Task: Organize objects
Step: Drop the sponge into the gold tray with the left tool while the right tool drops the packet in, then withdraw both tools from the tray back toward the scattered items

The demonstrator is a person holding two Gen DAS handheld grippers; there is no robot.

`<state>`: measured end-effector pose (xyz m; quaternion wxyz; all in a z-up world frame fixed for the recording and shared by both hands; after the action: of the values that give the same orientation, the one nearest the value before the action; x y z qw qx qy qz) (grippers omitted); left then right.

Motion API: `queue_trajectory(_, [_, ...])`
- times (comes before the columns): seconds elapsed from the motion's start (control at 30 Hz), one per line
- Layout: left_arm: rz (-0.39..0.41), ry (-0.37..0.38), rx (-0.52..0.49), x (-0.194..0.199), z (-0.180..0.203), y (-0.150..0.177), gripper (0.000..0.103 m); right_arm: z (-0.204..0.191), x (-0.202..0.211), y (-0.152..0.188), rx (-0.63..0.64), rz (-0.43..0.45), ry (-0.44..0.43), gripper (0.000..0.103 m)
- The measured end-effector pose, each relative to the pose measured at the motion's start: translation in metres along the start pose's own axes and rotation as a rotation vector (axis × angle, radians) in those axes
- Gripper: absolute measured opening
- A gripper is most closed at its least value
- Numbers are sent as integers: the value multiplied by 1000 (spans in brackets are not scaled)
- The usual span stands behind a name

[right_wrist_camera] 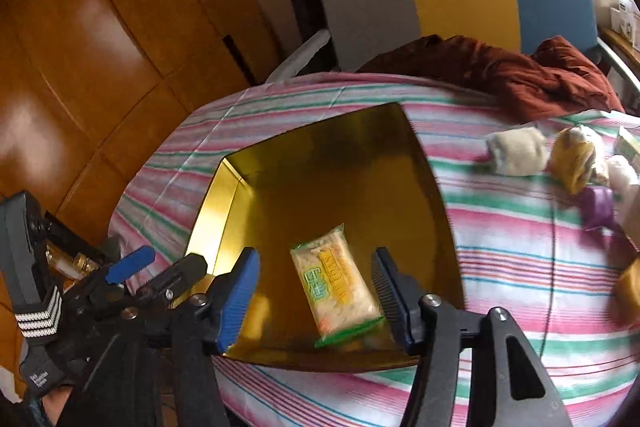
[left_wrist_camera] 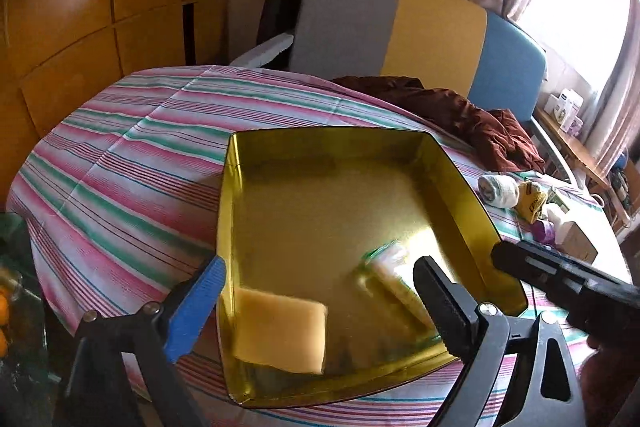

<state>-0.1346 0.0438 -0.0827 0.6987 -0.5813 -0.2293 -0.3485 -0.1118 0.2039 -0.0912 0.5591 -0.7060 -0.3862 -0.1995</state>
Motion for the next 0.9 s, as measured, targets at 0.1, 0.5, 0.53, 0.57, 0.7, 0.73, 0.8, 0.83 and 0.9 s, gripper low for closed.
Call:
queue_trajectory(0.1, [16, -10, 10, 6, -6, -1, 95, 0, 0, 7, 16, -19, 6, 59])
queue_trajectory(0.5, [67, -15, -38, 32, 8, 5, 97, 2, 19, 23, 83, 15, 152, 59])
queue_trajectory(0.53, [68, -14, -41, 34, 10, 6, 97, 4, 20, 24, 86, 19, 163, 59])
queue_trajectory(0.57, [69, -12, -44, 35, 11, 7, 97, 4, 21, 25, 87, 21, 169, 59])
queue_trajectory(0.7, [72, -4, -60, 37, 18, 10, 97, 6, 28, 26, 99, 40, 195, 59])
queue_trajectory(0.73, [72, -2, -64, 38, 20, 11, 97, 6, 30, 26, 104, 45, 202, 59])
queue_trajectory(0.8, [69, 3, -69, 38, 23, 12, 97, 5, 32, 27, 109, 51, 210, 59])
queue_trajectory(0.83, [68, 6, -73, 38, 24, 13, 97, 5, 34, 27, 111, 55, 214, 59])
queue_trajectory(0.9, [66, 12, -81, 38, 27, 14, 97, 6, 36, 26, 111, 61, 220, 59])
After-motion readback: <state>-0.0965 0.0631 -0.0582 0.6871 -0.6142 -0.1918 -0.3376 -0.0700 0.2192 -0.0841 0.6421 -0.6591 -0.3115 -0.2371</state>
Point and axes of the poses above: each gripper's, at about its wrist camera, not at the fingertips, and x roughly against the way its jaws point, z to its right, y to its underside, the point moved 8 cm from there along -x, roughly the way its jaws point, and after that the axes turned 6 degrees about x, right-handed, at the moved point
